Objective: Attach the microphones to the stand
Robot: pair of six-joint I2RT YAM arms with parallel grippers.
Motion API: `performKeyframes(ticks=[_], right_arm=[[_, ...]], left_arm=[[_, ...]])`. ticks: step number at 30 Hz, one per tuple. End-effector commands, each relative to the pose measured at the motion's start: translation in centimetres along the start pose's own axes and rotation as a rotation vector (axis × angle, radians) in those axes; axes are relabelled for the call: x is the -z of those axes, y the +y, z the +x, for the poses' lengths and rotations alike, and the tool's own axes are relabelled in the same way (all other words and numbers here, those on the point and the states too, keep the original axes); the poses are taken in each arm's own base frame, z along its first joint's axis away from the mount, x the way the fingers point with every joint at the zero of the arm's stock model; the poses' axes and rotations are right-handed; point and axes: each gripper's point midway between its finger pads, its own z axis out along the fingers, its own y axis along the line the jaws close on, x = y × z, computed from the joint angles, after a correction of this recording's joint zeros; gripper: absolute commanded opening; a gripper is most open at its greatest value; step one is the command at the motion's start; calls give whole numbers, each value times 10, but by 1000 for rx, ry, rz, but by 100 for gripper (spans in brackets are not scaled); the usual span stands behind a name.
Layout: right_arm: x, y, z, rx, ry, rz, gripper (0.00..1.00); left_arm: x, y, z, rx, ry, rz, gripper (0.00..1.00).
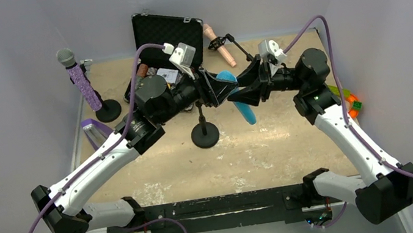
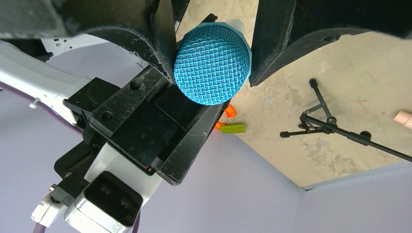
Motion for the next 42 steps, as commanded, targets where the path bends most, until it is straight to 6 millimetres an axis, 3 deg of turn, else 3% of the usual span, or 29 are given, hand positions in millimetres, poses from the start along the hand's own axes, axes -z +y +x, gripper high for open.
performKeyframes(ticks=[1, 2, 4, 8, 13, 15, 18, 19, 21, 24, 26, 31, 35, 42], right_arm=[[1, 1, 4, 46, 3, -9, 54], [1, -2, 10, 51, 12, -2, 61], [1, -6, 24, 70, 42, -13, 65], [0, -7, 41, 67, 87, -70, 65], [-2, -7, 45, 55, 94, -89, 62], [-2, -7, 46, 52, 94, -95, 56], [-3, -3, 45, 46, 94, -128, 29], [-3, -2, 44, 45, 94, -135, 21], [-3, -1, 46, 47, 94, -142, 0], [-1, -2, 50, 54, 95, -137, 0], [0, -4, 52, 58, 94, -132, 0], [6, -9, 53, 78, 82, -113, 0], [9, -7, 57, 115, 75, -124, 0], [16, -7, 67, 173, 77, -159, 0]], left_arm=[[12, -22, -41, -35, -107, 56, 12], [15, -22, -46, -45, -118, 52, 11], [22, -25, -56, -72, -136, 50, 9], [29, -27, -67, -122, -131, 36, 8], [34, -28, -78, -161, -135, 24, 8], [33, -28, -80, -166, -138, 24, 8], [32, -29, -81, -177, -131, 28, 10], [32, -28, -81, -185, -127, 23, 15], [37, -27, -80, -206, -122, 23, 36], [55, -21, -75, -259, -95, 13, 80], [73, -19, -67, -315, -70, 20, 94], [115, -6, -24, -481, 69, 67, 100], [130, 13, 14, -581, 233, 105, 99], [126, 31, 23, -598, 304, 249, 100]])
